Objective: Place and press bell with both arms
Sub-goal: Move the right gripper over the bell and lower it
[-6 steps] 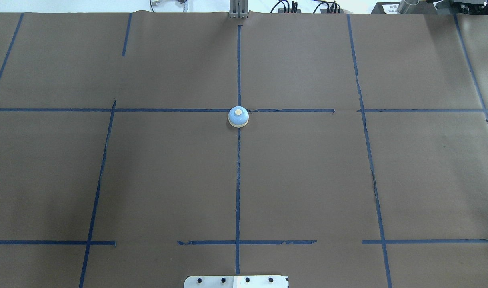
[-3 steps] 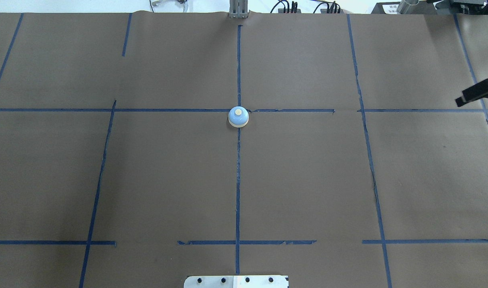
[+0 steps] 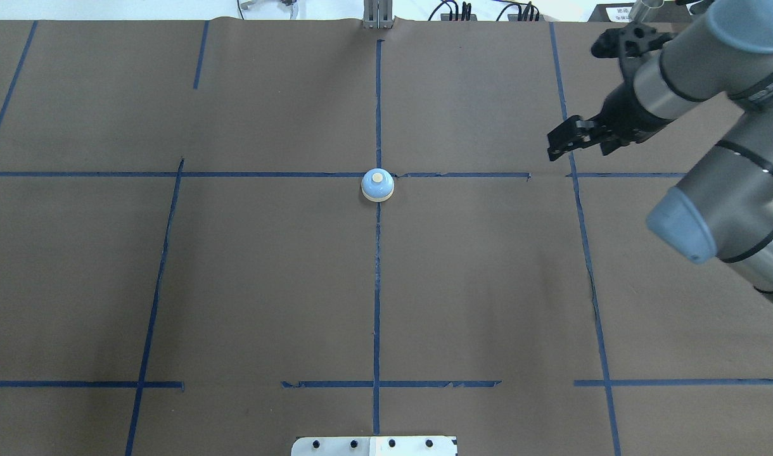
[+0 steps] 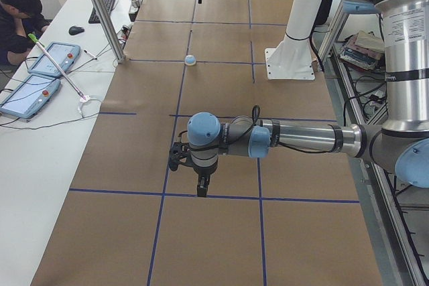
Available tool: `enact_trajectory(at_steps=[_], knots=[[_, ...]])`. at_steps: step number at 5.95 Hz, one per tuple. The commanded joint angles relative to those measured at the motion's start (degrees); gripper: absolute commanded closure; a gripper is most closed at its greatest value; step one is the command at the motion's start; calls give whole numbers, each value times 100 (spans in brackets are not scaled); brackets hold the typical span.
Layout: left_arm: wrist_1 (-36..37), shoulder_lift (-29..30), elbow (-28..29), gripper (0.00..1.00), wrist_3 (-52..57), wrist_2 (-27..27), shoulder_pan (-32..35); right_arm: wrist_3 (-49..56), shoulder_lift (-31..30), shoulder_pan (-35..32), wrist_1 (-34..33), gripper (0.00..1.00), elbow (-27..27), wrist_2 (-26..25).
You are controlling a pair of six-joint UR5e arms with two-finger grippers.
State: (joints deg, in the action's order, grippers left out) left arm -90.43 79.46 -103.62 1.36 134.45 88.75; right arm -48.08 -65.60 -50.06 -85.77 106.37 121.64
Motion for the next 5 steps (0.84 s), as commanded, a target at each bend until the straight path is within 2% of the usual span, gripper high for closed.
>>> enact_trajectory(at_steps=[1, 2, 4, 5], knots=[[26, 0, 52, 0, -4, 3, 2, -1015, 957, 802, -10, 1, -536, -796], [17, 0, 44, 0, -4, 3, 2, -1246, 1440, 961, -19, 7, -939, -852], [17, 0, 44, 0, -4, 11, 2, -1626, 2548, 1252, -19, 43, -2273, -1000], [17, 0, 53, 0, -13, 11, 2, -1626, 2796, 1314, -10, 67, -2653, -1037]])
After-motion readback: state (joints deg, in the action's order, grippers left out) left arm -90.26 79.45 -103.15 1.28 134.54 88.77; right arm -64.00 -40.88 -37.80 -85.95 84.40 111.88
